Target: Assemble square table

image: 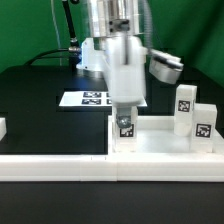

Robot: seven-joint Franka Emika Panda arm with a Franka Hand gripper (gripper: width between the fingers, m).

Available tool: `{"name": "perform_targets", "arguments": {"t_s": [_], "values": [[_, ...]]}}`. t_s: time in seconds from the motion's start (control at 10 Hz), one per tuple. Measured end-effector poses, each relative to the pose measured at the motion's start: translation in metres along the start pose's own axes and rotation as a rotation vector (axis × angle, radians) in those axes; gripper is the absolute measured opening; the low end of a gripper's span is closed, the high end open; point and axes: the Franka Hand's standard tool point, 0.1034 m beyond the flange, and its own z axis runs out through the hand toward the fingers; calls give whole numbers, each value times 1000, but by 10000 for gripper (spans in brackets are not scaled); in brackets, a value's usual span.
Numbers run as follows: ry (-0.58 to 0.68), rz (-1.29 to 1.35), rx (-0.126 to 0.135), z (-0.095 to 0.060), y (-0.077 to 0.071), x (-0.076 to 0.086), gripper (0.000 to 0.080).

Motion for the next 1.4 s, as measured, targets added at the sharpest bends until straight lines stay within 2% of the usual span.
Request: {"name": "perform_targets", "arguments": {"t_s": [0.4,0.5,0.6,0.7,0.8,0.9,1.2,1.3,1.4], "values": [[-12,180,5,0,0,0,288],[-12,158,5,0,0,0,418],[-12,152,4,1,0,-1,584],[28,-92,4,3,2,-7,629],[37,-284,2,3,3,-12,629],[41,-443,18,1,0,-15,646],[45,-637,11,2,0,-12,649],[52,-751,6,2,0,-11,649],[83,-1001,-20,0,-1,-12,649]]}}
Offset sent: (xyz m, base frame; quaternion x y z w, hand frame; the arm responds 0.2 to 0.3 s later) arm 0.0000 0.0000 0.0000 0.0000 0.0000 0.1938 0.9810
